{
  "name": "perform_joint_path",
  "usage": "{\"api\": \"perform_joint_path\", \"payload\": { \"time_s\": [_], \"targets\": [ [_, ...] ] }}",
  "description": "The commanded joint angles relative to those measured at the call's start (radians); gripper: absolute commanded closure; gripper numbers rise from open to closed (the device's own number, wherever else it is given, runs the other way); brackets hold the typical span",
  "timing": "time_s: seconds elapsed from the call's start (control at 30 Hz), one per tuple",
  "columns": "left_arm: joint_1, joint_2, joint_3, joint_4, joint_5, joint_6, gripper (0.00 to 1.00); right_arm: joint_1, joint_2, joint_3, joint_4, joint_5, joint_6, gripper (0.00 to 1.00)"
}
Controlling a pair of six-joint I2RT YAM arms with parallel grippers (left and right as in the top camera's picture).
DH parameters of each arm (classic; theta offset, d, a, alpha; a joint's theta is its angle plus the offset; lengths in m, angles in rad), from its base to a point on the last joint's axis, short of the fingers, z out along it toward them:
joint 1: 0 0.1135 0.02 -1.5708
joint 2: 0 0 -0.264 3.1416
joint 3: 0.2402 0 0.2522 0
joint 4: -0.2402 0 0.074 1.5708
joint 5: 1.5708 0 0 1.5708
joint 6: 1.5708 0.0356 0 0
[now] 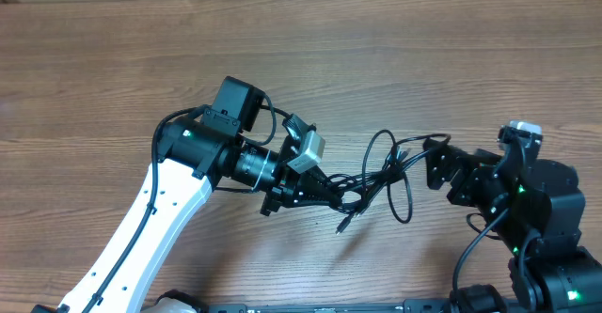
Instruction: Untangle cables
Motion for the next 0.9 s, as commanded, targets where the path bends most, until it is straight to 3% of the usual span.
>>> {"api": "perform_joint_path", "payload": {
  "time_s": [0.0, 0.3, 0.87],
  "targets": [
    [-0.006, -0.002, 0.013, -0.003, 0.071, 0.045, 0.96, 0.002, -0.009, 0.031, -0.023, 0.220, 0.026, 0.04],
    [-0.006, -0.002, 0.013, -0.004, 0.071, 0.037, 0.96, 0.002, -0.009, 0.031, -0.032, 0.372, 0.083, 0.04],
    [-0.006, -0.001, 0.013, -0.055, 0.056, 0.037, 0.96, 0.002, -0.009, 0.031, 0.195, 0.547, 0.078, 0.01]
  ]
}}
